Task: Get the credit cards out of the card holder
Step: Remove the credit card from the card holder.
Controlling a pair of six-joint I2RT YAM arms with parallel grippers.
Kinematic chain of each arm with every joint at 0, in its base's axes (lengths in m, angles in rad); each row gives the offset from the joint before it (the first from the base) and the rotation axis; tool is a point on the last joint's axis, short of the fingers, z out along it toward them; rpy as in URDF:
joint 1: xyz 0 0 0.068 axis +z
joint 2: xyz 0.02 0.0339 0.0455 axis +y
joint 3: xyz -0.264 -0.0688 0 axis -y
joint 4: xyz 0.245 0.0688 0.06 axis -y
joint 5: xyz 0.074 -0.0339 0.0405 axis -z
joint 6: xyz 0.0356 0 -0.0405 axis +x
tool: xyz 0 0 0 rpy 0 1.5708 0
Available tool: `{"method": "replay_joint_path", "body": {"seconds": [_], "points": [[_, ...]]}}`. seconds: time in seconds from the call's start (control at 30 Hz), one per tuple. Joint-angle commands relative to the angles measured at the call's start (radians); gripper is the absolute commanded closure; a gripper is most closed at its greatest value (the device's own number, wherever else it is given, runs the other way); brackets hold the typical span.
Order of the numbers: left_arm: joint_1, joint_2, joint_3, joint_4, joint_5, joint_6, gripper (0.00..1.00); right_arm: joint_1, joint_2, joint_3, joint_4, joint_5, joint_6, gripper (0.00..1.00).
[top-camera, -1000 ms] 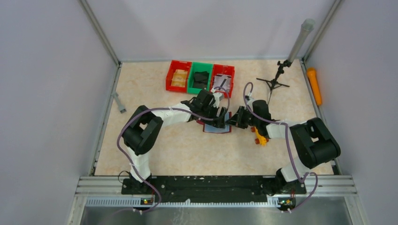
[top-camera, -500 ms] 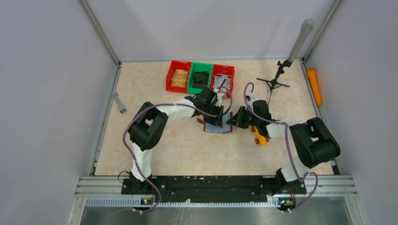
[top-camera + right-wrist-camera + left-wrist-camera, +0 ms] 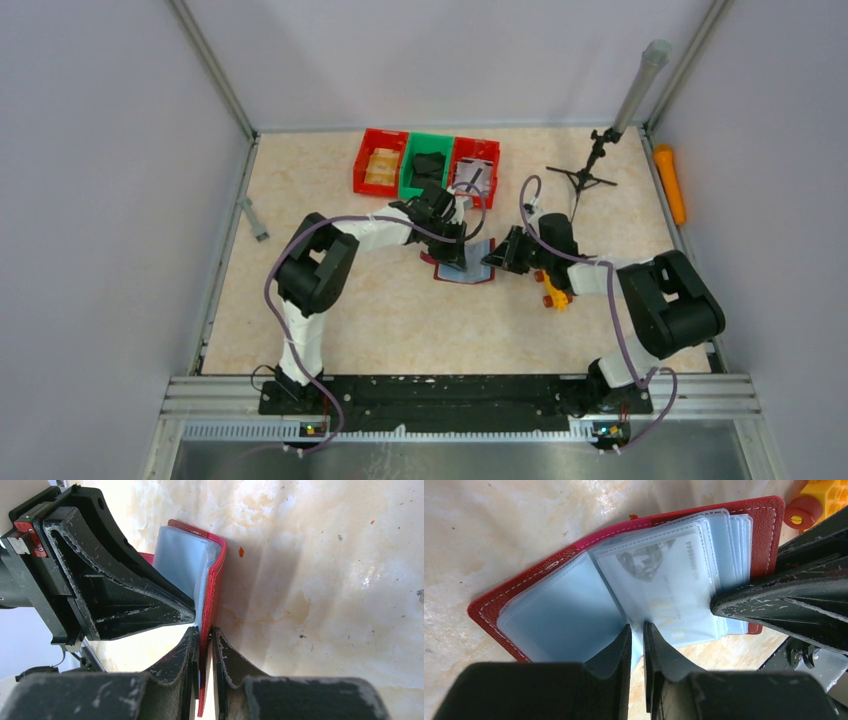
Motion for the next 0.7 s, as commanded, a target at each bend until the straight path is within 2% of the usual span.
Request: {"method": "replay_joint_path", "body": {"seconds": [0.0, 0.2, 0.47, 0.67], "points": [[0.011, 0.064, 0.008, -0.076, -0.132, 0.012, 0.82, -0.005, -0.041, -0.006, 0.059, -0.018, -0.010, 0.93], [0.011, 0.089, 0.028, -0.108, -0.157, 0.011, 0.82, -0.011, -0.058, -0.026, 0.117, -0.052, 0.005, 0.98], [0.010, 0.090, 0.030, -0.108, -0.143, 0.008, 0.82, -0.010, -0.034, -0.040, 0.210, -0.126, 0.032, 0.91], [0.011, 0.090, 0.029, -0.107, -0.139, 0.008, 0.82, -0.011, -0.027, -0.038, 0.216, -0.133, 0.035, 0.91]]}}
